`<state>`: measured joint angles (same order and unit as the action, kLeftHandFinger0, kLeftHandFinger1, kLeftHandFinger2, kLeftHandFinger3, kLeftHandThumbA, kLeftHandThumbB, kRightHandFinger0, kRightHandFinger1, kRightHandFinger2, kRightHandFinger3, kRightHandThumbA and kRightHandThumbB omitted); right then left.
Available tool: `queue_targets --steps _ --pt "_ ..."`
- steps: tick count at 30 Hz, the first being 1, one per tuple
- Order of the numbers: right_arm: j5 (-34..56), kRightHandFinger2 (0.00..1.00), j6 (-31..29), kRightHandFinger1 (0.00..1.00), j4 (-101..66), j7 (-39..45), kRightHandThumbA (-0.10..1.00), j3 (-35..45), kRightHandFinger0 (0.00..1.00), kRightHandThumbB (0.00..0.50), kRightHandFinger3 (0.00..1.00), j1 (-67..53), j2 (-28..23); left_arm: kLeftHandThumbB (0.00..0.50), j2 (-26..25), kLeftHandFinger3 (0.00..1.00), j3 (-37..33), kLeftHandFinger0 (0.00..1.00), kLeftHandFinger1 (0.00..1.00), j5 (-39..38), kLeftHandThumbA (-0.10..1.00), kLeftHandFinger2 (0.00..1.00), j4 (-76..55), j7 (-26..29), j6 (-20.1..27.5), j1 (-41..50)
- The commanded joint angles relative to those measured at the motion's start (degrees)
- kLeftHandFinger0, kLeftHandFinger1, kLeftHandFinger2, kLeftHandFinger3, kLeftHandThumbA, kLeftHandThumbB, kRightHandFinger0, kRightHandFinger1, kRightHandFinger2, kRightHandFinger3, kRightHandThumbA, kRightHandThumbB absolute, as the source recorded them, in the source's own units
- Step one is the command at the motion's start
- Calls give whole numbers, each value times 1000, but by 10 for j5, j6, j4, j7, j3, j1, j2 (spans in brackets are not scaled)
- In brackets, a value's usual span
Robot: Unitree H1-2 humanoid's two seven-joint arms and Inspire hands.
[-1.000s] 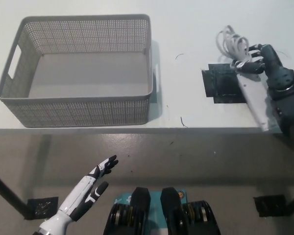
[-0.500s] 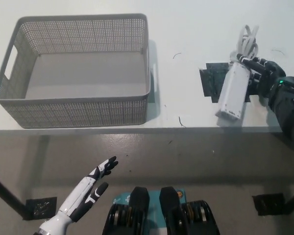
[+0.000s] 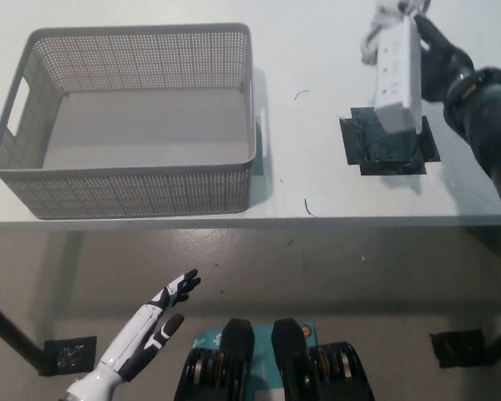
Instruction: Use the right hand to pick up a power strip and put it into a container on the left side
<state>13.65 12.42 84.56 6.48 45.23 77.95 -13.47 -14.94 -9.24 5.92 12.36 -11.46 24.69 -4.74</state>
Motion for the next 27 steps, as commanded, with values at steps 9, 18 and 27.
queue_targets --steps 9,18,27 --pt "83 521 48 33 -62 82 -100 -14 0 128 634 228 68 298 -17 1000 1 1000 1000 -4 1000 1000 -8 -7 22 11" --pt "20 627 -11 138 -43 33 -100 -102 0 91 1000 257 166 290 -13 1000 -11 1000 1000 8 1000 1000 -13 -12 22 13" --pt "-98 539 -69 120 -30 -30 -100 -271 0 179 318 247 232 324 -3 1000 -19 1000 1000 10 1000 1000 -19 -16 18 16"
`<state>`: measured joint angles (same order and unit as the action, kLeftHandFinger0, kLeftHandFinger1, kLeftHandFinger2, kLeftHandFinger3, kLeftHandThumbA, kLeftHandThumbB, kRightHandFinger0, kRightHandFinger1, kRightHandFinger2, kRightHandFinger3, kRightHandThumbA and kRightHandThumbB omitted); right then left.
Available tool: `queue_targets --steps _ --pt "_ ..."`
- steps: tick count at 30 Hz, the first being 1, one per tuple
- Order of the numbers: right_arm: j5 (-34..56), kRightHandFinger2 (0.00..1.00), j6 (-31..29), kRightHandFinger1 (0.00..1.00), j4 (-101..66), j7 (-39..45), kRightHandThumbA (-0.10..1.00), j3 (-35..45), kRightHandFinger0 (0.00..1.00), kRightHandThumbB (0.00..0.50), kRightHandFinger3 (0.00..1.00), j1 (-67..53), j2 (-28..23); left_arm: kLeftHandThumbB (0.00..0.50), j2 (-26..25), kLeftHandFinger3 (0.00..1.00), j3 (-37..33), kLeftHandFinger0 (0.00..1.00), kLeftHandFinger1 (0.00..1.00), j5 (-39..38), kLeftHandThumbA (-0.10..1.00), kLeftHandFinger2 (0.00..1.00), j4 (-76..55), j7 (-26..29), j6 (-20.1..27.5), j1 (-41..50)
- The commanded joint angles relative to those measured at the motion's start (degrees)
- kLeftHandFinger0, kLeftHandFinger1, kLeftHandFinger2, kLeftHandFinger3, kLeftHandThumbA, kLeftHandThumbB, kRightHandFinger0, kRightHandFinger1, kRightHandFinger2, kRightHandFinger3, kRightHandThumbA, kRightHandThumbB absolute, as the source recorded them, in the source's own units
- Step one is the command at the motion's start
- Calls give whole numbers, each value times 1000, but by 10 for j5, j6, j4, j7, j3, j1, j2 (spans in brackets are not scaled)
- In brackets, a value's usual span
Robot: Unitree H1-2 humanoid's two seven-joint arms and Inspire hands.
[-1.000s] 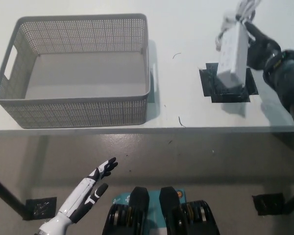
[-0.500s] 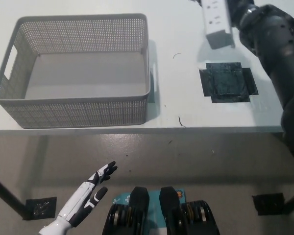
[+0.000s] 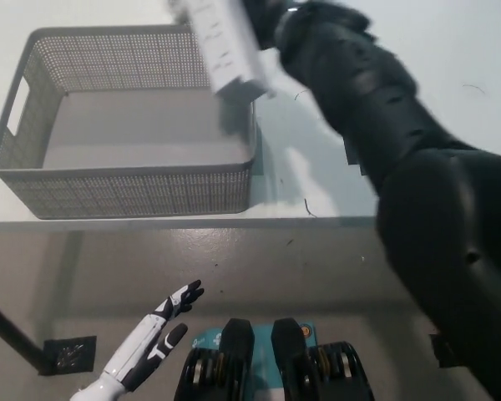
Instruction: Use the right hand to pick up a power strip and put it into a container on the left side
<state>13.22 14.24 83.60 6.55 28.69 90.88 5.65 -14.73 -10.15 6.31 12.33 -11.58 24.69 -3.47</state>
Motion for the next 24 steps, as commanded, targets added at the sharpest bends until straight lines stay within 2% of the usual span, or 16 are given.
queue_targets --steps 1,2,3,4,5,6,7,8,9,10,11,13,15,18,20,24 --pt "-118 611 -104 161 -19 -38 -100 -148 0 166 388 112 48 327 -7 1000 -11 1000 1000 8 1000 1000 -24 -15 14 4" --pt "-144 622 -117 165 -19 -40 -100 -185 0 149 202 108 51 327 -6 1000 -12 1000 1000 11 1000 1000 -26 -14 12 4" --pt "-166 700 -127 210 -19 -43 -100 -218 0 153 209 105 54 326 -5 1000 -13 1000 1000 13 1000 1000 -27 -13 11 4" --pt "-211 932 -135 455 -17 -74 -100 -272 144 235 337 100 61 327 -5 1000 -14 1000 1000 14 1000 1000 -29 -14 11 5" --pt "-242 860 -139 505 -16 -100 -100 -313 234 224 354 97 66 328 -5 1000 -15 1000 1000 14 1000 1000 -30 -14 11 6" --pt "-249 851 -136 643 -16 -108 -84 -332 428 221 586 95 67 333 -4 1000 -16 1000 1000 13 1000 1000 -31 -16 11 7" --pt "-267 1000 -113 1000 -12 -93 183 -364 746 256 1000 93 68 329 -3 1000 -18 1000 1000 11 1000 1000 -31 -18 12 5" --pt "-286 1000 -100 1000 -9 -73 348 -395 894 293 1000 93 67 330 -2 1000 -19 1000 1000 12 1000 1000 -30 -19 12 3" --pt "-305 1000 -94 1000 -8 -54 427 -430 988 315 1000 93 64 332 -1 1000 -20 1000 1000 14 1000 1000 -29 -19 11 2" --pt "-320 1000 -82 1000 -6 -41 520 -457 1000 365 1000 93 62 331 -1 1000 -21 1000 1000 14 1000 1000 -30 -19 12 3" --pt "-327 1000 -73 1000 -6 -48 489 -479 1000 361 1000 89 61 331 -2 1000 -22 1000 1000 15 1000 1000 -33 -21 11 4" --pt "-328 1000 -70 1000 -5 -78 345 -498 1000 224 1000 77 56 336 -2 1000 -24 1000 1000 16 1000 1000 -38 -22 8 2" --pt "-331 1000 -62 1000 -4 -76 352 -522 1000 159 1000 69 45 341 -2 1000 -25 1000 1000 13 1000 1000 -36 -23 6 1" --pt "-313 1000 -57 1000 -4 -83 304 -531 1000 142 1000 59 27 330 -6 1000 -26 1000 1000 8 1000 1000 -33 -27 10 -2" --pt "-306 1000 -56 1000 -4 -78 348 -542 1000 113 1000 53 14 336 -6 1000 -25 1000 1000 7 1000 1000 -31 -28 10 -4" --pt "-306 1000 -56 1000 -3 -74 483 -554 1000 140 1000 40 -5 333 -5 1000 -23 1000 1000 3 1000 1000 -25 -29 12 -4"
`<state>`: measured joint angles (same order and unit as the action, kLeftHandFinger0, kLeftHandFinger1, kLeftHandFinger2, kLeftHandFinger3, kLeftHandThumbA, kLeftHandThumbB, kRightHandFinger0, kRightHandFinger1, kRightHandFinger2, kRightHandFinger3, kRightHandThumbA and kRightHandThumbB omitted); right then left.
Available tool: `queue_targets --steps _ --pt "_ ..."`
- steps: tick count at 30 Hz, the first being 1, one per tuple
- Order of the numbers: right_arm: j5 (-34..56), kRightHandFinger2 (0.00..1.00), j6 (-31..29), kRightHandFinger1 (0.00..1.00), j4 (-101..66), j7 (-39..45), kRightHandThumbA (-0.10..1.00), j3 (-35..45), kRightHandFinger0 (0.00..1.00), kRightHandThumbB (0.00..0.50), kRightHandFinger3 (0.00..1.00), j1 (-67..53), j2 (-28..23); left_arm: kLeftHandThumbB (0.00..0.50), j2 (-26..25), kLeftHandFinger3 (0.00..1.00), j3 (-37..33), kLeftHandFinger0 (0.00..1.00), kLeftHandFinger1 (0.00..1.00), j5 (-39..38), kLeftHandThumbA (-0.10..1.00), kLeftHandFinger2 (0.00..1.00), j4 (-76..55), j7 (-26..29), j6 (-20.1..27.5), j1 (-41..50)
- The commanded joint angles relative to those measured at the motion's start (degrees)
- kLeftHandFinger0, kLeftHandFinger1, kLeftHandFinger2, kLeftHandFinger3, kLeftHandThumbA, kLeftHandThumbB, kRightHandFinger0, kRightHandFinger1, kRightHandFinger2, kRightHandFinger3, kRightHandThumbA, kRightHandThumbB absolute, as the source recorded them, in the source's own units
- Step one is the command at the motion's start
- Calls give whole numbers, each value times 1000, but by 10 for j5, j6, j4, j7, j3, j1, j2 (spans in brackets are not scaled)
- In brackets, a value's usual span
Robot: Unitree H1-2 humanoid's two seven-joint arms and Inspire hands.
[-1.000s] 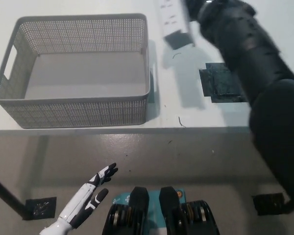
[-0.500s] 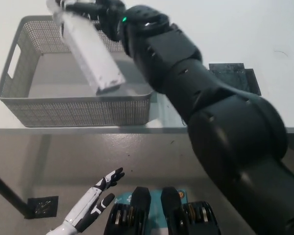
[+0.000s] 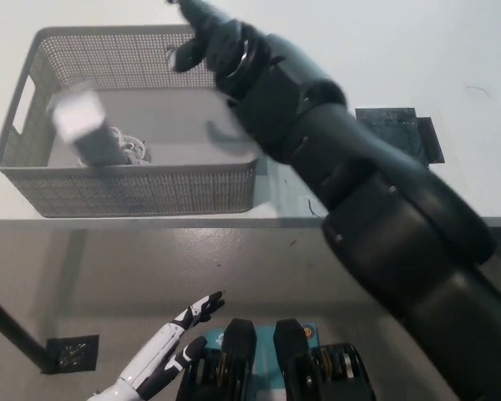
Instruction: Use the right hand to pick up a power strip and put it into a container on the left side
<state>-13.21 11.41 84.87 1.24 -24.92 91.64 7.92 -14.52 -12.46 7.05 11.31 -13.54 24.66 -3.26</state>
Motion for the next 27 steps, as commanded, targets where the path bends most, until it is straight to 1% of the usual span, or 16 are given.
queue_targets --steps 1,3,5,7,8,9,12,13,14,16,19,21,22,25,26,27 --pt "-45 1000 -26 1000 -16 -21 497 -22 1000 141 1000 30 -31 333 -7 1000 0 1000 1000 -5 1000 1000 -14 -10 13 -6" --pt "-37 1000 -24 1000 -16 -15 483 -14 1000 149 1000 25 -39 327 -5 1000 -1 1000 1000 -4 1000 1000 -12 -11 12 -6" --pt "-42 1000 -27 1000 -16 -12 543 -16 1000 173 1000 21 -46 340 -5 1000 -1 1000 1000 -2 1000 1000 -11 -10 13 -4" --pt "-35 1000 -49 1000 -19 -6 815 -7 1000 220 1000 19 -57 339 -3 1000 -2 1000 1000 -3 1000 1000 -10 -10 13 -4" --pt "-31 1000 -63 1000 -21 -8 899 0 1000 290 1000 21 -62 341 -3 1000 -2 1000 1000 -4 1000 1000 -10 -11 12 -4" --pt "-28 1000 -77 1000 -25 -10 1000 4 1000 308 1000 26 -67 348 -4 1000 -1 1000 1000 -4 1000 1000 -10 -11 12 -3" --pt "-7 1000 -149 1000 -48 -5 1000 32 1000 322 1000 47 -98 349 -5 1000 2 1000 1000 -2 1000 1000 -15 -8 11 -1" --pt "-2 1000 -178 1000 -54 -8 1000 39 1000 305 1000 47 -106 342 -6 1000 3 1000 1000 -4 1000 1000 -13 -9 12 -4" --pt "3 1000 -194 1000 -72 -2 1000 48 1000 330 1000 50 -120 340 -7 1000 4 1000 1000 -6 1000 1000 -13 -10 12 -5" --pt "-12 1000 -222 1000 -144 2 1000 47 1000 290 1000 40 -158 345 -9 1000 8 1000 1000 -5 1000 1000 -12 -8 14 -6" --pt "-12 1000 -196 1000 -322 31 1000 66 1000 305 1000 -16 -214 335 -12 1000 13 1000 1000 -9 1000 1000 -12 -6 16 -4" --pt "4 1000 -149 1000 -489 68 1000 91 1000 384 1000 -80 -259 344 -13 1000 16 1000 1000 -10 1000 1000 -12 -4 17 -2" --pt "2 1000 -123 1000 -557 75 1000 99 1000 396 1000 -106 -276 343 -13 1000 17 1000 1000 -11 1000 1000 -11 -3 17 -1" --pt "32 1000 -75 1000 -745 100 1000 141 1000 361 1000 -202 -324 328 -12 1000 21 1000 1000 -16 1000 1000 -5 -1 16 -1" --pt "56 1000 -62 1000 -828 104 1000 166 1000 320 1000 -255 -339 328 -12 1000 22 1000 1000 -14 1000 1000 -6 1 14 0" --pt "72 1000 -85 1000 -871 101 1000 181 1000 275 1000 -292 -349 327 -13 1000 23 1000 1000 -12 1000 1000 -6 2 14 -1"
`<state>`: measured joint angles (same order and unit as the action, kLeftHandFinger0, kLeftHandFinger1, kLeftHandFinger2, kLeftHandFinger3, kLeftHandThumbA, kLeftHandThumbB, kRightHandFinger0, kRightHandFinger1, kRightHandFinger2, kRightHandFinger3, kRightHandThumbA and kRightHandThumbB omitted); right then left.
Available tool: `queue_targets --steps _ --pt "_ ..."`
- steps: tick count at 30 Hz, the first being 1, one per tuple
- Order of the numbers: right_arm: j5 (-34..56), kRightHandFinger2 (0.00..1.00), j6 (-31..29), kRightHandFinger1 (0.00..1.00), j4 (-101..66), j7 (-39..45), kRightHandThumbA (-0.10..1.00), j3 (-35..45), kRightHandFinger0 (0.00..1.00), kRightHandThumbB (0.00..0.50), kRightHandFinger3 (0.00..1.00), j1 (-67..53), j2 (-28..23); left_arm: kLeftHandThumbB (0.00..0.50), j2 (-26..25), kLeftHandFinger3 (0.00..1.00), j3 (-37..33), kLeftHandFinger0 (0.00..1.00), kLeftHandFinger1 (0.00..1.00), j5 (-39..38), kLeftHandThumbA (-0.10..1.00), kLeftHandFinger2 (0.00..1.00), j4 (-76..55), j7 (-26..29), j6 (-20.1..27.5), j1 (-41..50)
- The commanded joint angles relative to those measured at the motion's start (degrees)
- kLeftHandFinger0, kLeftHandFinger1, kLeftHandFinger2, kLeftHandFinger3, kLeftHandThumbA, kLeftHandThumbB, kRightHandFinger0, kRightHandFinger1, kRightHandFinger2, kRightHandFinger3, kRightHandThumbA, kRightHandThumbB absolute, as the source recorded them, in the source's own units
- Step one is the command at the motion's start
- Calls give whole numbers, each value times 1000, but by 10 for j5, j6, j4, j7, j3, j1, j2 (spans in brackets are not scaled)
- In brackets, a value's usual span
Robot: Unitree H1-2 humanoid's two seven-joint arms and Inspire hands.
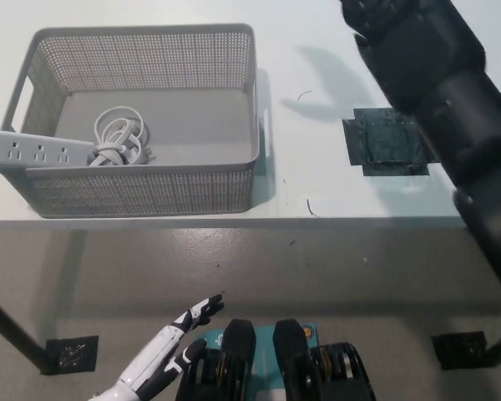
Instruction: Use the right hand to pick up a power strip and put it into a container on the left side
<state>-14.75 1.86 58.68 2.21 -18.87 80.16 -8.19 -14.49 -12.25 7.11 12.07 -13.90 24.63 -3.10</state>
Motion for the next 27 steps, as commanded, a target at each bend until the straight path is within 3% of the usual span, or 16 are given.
queue_targets --steps 1,4,7,8,10,12,16,18,20,27 --pt "88 1000 7 1000 -635 87 1000 129 1000 289 1000 -197 -193 329 -12 1000 21 1000 1000 -12 1000 1000 -13 6 15 -3" --pt "114 1000 31 1000 -789 77 1000 171 1000 325 1000 -305 -200 331 -10 1000 22 1000 1000 -8 1000 1000 -12 10 9 -7" --pt "126 1000 35 1000 -886 61 1000 191 1000 312 1000 -383 -195 319 -8 1000 25 1000 1000 -11 1000 1000 -5 13 12 -10" --pt "125 1000 23 1000 -919 55 1000 195 1000 274 1000 -416 -197 316 -6 1000 26 1000 1000 -15 1000 1000 1 13 16 -11" --pt "108 1000 -57 1000 -969 20 1000 196 1000 176 1000 -495 -180 323 -3 1000 29 1000 1000 -17 1000 1000 7 19 22 -4" --pt "84 1000 -62 1000 -1004 0 1000 193 1000 226 1000 -542 -156 334 -3 1000 30 1000 1000 -17 1000 1000 4 21 22 5" --pt "60 1000 -95 1000 -1057 -31 1000 178 1000 263 1000 -641 -115 339 1 1000 36 1000 1000 -33 1000 1000 0 22 22 14" --pt "52 1000 -116 1000 -1068 -35 1000 163 1000 243 1000 -676 -107 332 3 1000 36 1000 1000 -33 1000 1000 -2 25 23 18" --pt "16 1000 -147 1000 -1079 -37 1000 137 1000 293 1000 -727 -89 336 5 1000 37 1000 1000 -33 1000 1000 -4 28 23 19" --pt "0 1000 -232 1000 -1031 -44 1000 44 1000 221 1000 -831 -46 342 11 1000 38 1000 1000 -29 1000 1000 -17 35 23 23"
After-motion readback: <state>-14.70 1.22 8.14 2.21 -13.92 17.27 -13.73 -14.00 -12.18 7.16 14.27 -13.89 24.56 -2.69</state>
